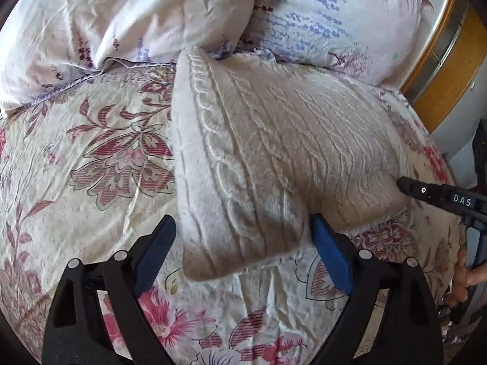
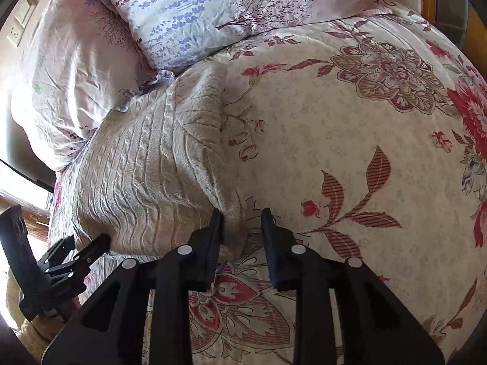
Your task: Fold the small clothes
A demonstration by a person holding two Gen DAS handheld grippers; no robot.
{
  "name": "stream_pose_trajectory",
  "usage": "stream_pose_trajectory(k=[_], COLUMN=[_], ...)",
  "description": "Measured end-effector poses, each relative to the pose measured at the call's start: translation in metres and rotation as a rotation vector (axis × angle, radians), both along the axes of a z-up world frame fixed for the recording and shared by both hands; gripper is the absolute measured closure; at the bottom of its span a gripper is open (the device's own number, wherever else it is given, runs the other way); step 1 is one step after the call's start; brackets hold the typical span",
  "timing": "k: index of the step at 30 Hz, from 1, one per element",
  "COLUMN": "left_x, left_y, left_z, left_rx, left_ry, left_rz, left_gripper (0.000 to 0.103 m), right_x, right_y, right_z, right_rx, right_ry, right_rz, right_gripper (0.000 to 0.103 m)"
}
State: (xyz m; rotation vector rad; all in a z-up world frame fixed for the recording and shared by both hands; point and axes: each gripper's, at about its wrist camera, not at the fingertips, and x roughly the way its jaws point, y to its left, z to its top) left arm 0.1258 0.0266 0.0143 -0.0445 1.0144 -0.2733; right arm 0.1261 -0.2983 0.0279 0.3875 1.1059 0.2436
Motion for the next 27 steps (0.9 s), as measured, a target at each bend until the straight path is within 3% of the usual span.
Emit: stream_pose_trajectory(k=[3,5,7,11,13,22,27], left_x=[-0.022,-0.035,-0.042,-0.049,-0.051,-0.051,-0.049], left_y=[0.008,0.015,0.019,0.021,0.019,0.004,0.004], left_z=[0.017,0.02,0.019,0.005,-0.002,-0.023,-0.023], left_rx=[0.029,0.057,0.082,0.127,0.142,0.201,0.186], left_ry=[-0.089,-0.113,-0.111,-0.054,-0.034,0.0,0.001], left_rz=[0.043,0.088,0.123,0.169,0.169,0.14,0.139], left_gripper=[0.009,0.005,0.003,0.002,0.002,0.002,0.002], right_x=[-0.016,-0.025,-0.036,-0.055,-0.063,-0.067,-0.07], right_y=[0.005,0.008,0.011,0.024,0.034,0.06,0.066], right_z=[0.018,0.026,0.032,0.035,0.031,-0.007,-0.014], right_rx=[-0.098,-0.155,-0.191,-0.241,-0.276,-0.333,-0.348], right_ry=[-0.098,-0.151,-0.197,-0.262,-0.26,-0.136,-0.145], right_rz=[0.025,0.034,0.034,0.071,0.088,0.109,0.1], right_gripper=[0.074,0.065,0.04,0.028,0.009,0.007,0.007])
